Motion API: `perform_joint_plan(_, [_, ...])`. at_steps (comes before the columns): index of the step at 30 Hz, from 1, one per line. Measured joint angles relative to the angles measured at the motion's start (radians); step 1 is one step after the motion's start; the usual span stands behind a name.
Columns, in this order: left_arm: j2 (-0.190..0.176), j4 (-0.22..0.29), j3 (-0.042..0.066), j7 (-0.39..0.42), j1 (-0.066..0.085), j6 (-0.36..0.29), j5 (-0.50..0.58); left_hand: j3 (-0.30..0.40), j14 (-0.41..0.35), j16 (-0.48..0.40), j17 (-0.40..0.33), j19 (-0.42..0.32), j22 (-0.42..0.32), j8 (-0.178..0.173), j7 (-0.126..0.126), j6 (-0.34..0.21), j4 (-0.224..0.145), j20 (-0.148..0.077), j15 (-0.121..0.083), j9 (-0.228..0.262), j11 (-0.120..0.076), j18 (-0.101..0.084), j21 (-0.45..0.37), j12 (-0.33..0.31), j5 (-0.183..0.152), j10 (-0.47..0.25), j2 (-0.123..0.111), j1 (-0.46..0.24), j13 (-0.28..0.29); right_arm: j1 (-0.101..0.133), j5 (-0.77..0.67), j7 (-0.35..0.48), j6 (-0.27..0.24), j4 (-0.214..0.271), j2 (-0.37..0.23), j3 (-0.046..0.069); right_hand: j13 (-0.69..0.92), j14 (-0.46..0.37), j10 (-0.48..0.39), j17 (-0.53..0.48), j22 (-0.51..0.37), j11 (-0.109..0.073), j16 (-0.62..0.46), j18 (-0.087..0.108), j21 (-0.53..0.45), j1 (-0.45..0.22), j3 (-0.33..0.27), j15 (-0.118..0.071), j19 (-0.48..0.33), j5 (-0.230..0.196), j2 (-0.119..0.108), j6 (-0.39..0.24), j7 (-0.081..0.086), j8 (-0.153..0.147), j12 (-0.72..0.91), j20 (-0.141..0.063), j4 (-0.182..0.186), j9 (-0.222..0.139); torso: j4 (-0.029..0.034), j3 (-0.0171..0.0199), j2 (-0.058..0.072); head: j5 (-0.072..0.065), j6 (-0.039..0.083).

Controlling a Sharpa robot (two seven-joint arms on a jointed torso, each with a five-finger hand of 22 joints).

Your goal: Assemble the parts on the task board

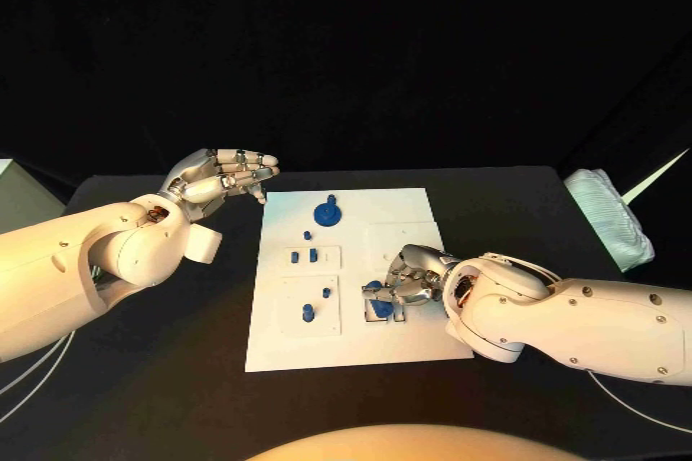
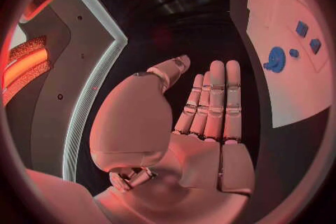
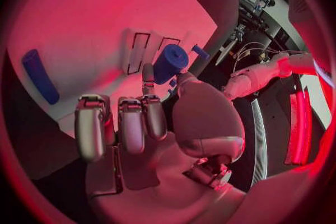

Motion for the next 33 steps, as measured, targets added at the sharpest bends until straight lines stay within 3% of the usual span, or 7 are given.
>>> perform_joint_plan(5, [0.0, 0.0, 0.0, -0.001, 0.0, 0.0, 0.0, 0.0, 0.0, 0.0, 0.0, 0.0, -0.001, 0.0, 0.0, 0.0, 0.0, 0.0, 0.0, 0.0, 0.0, 0.0, 0.0, 0.0, 0.0, 0.0, 0.0, 0.0, 0.0, -0.001, -0.024, -0.008, 0.006, -0.001, 0.001, 0.0, 0.0, -0.001, -0.003, 0.0, 0.0, -0.003, 0.0, 0.0, 0.0, -0.033, 0.0, -0.001, 0.0, 0.001, 0.001, 0.002, -0.003, 0.003, 0.0, 0.0, 0.0, 0.002, 0.0001, 0.0, 0.0, -0.001, 0.001])
perform_joint_plan(7, [0.0, 0.0, 0.0, -0.002, 0.0, 0.0, 0.0, 0.0, 0.0, 0.0, 0.0, 0.0, -0.001, 0.0, 0.0, 0.0, 0.0, 0.0, 0.0, 0.0, 0.0, 0.0, 0.0, 0.0, 0.0, 0.0, 0.0, 0.0, 0.0, -0.002, -0.033, -0.011, 0.009, -0.001, 0.001, -0.001, 0.0, 0.002, -0.003, 0.0, 0.0, -0.004, 0.0, 0.0, 0.0, -0.069, -0.02, -0.005, 0.0, 0.069, -0.011, -0.006, -0.005, 0.011, 0.0, 0.0, 0.0, 0.006, 0.0002, 0.0, 0.0, -0.002, 0.001])
perform_joint_plan(9, [0.0, 0.0, 0.0, -0.002, 0.0, 0.0, 0.0, 0.0, 0.0, 0.0, 0.0, 0.0, -0.001, 0.0, 0.0, 0.0, 0.0, 0.0, 0.0, 0.0, 0.0, 0.0, 0.0, 0.0, 0.0, 0.0, 0.0, 0.0, 0.0, -0.002, -0.038, -0.012, 0.01, -0.001, 0.001, -0.001, 0.0, 0.002, -0.001, 0.0, 0.0, -0.006, 0.0, 0.0, 0.0, -0.071, -0.025, -0.005, 0.0, 0.08, -0.013, -0.006, -0.005, 0.011, 0.0, 0.0, 0.0, 0.008, 0.0003, -0.0001, 0.0, -0.002, 0.002])
perform_joint_plan(12, [0.0, -0.001, 0.0, -0.003, 0.0, 0.0, 0.0, 0.0, 0.0, 0.0, 0.0, 0.0, -0.001, 0.0, 0.0, 0.0, 0.0, 0.0, 0.0, 0.0, 0.0, 0.0, 0.0, 0.0, 0.0, 0.0, 0.0, 0.0, 0.0, -0.003, -0.048, -0.015, 0.014, 0.001, 0.001, -0.001, 0.001, 0.002, 0.0, 0.0, 0.0, -0.007, 0.0, 0.0, 0.0, -0.08, -0.038, -0.005, 0.0, 0.081, -0.022, -0.006, -0.005, 0.011, -0.004, 0.0, 0.001, 0.009, 0.0004, -0.0003, -0.001, -0.002, 0.002])
perform_joint_plan(26, [0.0, -0.001, 0.0, -0.005, 0.0, 0.0, 0.0, 0.0, 0.0, 0.0, 0.0, 0.0, -0.001, 0.0, 0.0, 0.0, 0.0, 0.0, 0.0, 0.0, 0.0, 0.0, 0.0, 0.0, 0.0, 0.0, 0.0, 0.0, 0.0, -0.005, -0.07, -0.011, 0.017, 0.026, -0.02, -0.001, 0.001, 0.002, 0.0, 0.0, 0.0, -0.007, 0.0, 0.0, -0.012, -0.094, -0.054, -0.005, 0.0, 0.065, -0.018, -0.017, -0.002, 0.015, -0.012, 0.0, 0.001, 0.012, 0.0006, 0.0, -0.001, -0.002, 0.002])
perform_joint_plan(33, [0.0, -0.004, 0.0, -0.005, 0.0, 0.0, 0.0, 0.0, 0.0, 0.0, 0.0, 0.0, -0.002, 0.0, 0.0, 0.0, 0.0, 0.0, 0.0, 0.0, 0.0, 0.0, 0.0, 0.0, 0.0, 0.0, 0.0, 0.0, -0.001, 0.004, -0.069, 0.015, -0.018, 0.08, -0.09, 0.003, 0.001, 0.002, 0.0, 0.0, 0.0, -0.007, 0.0, 0.0, -0.025, -0.017, -0.06, -0.005, 0.0, 0.077, -0.032, -0.035, 0.003, 0.015, -0.042, 0.0, -0.004, 0.012, 0.0001, 0.0007, -0.002, -0.001, 0.005])
